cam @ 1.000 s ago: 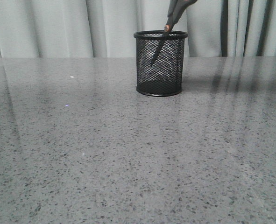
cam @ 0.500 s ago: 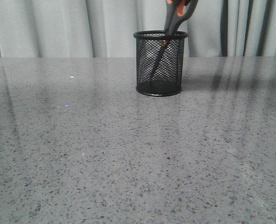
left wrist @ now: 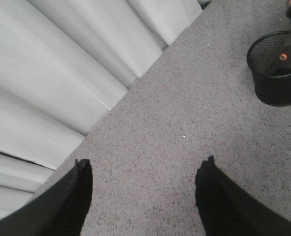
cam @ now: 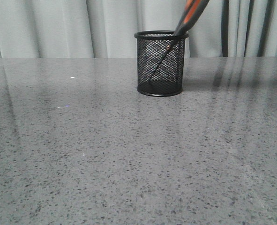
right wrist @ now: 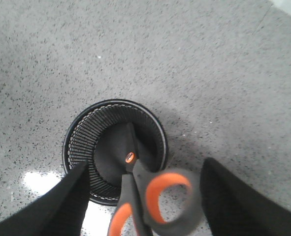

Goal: Put scissors into bucket

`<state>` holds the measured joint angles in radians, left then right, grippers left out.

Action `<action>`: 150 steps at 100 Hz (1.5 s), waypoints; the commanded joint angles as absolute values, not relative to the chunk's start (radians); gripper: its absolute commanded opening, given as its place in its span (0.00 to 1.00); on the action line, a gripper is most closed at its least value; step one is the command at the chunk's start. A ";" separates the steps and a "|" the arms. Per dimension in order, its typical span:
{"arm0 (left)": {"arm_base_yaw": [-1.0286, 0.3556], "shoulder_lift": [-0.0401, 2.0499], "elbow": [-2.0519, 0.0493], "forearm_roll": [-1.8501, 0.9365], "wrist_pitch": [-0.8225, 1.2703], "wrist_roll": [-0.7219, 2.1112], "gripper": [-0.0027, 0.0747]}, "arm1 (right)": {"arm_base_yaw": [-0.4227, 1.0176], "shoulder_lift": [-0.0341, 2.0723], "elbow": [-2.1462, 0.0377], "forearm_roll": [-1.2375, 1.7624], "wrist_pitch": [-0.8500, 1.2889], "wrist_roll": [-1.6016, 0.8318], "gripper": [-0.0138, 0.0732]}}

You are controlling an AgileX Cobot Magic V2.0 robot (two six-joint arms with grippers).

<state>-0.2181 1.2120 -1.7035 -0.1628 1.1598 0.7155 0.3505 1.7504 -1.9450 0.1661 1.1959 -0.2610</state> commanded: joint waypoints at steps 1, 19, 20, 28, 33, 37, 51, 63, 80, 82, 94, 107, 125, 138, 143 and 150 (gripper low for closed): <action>-0.218 1.191 -1.732 -0.166 1.119 0.701 0.57 | 0.321 1.678 -2.000 0.162 1.176 -0.266 0.66; -0.218 1.191 -1.732 -0.162 1.125 0.701 0.56 | 0.281 1.619 -2.002 0.164 1.190 -0.233 0.64; -0.218 1.191 -1.732 -0.162 1.125 0.701 0.55 | 0.280 1.616 -2.002 0.164 1.192 -0.233 0.64; -0.218 1.191 -1.732 -0.162 1.120 0.701 0.48 | 0.273 1.587 -2.002 0.170 1.196 -0.226 0.63; -0.218 1.191 -1.732 -0.162 1.120 0.701 0.40 | 0.273 1.568 -2.002 0.180 1.196 -0.226 0.63; -0.218 1.191 -1.732 -0.162 1.120 0.701 0.32 | 0.273 1.551 -2.002 0.198 1.193 -0.226 0.63; -0.218 1.191 -1.732 -0.162 1.126 0.701 0.00 | 0.273 1.489 -1.995 0.269 1.145 -0.226 0.57; -0.218 1.191 -1.732 -0.187 1.137 0.699 0.01 | 0.273 1.437 -1.968 0.294 1.107 -0.226 0.38; -0.218 1.191 -1.728 -0.189 1.129 0.649 0.01 | 0.273 1.363 -1.857 0.290 1.058 -0.249 0.08; -0.218 1.191 -1.723 -0.189 1.125 0.647 0.01 | 0.273 1.350 -1.830 0.290 1.046 -0.249 0.08; -0.218 1.157 -1.658 -0.200 1.020 0.624 0.01 | 0.273 1.264 -1.698 0.290 0.928 -0.255 0.09; -0.218 1.063 -1.520 -0.242 0.869 0.623 0.01 | 0.273 1.138 -1.499 0.290 0.711 -0.255 0.09; -0.218 0.879 -1.210 -0.254 0.569 0.608 0.01 | 0.273 0.927 -1.190 0.290 0.406 -0.261 0.08; -0.218 0.715 -0.975 -0.288 0.390 0.605 0.01 | 0.273 0.772 -0.989 0.290 0.303 -0.261 0.08; -0.218 0.652 -0.867 -0.301 0.321 0.605 0.01 | 0.273 0.710 -0.899 0.290 0.285 -0.261 0.08; -0.218 0.560 -0.729 -0.337 0.226 0.605 0.01 | 0.273 0.619 -0.794 0.282 0.249 -0.264 0.08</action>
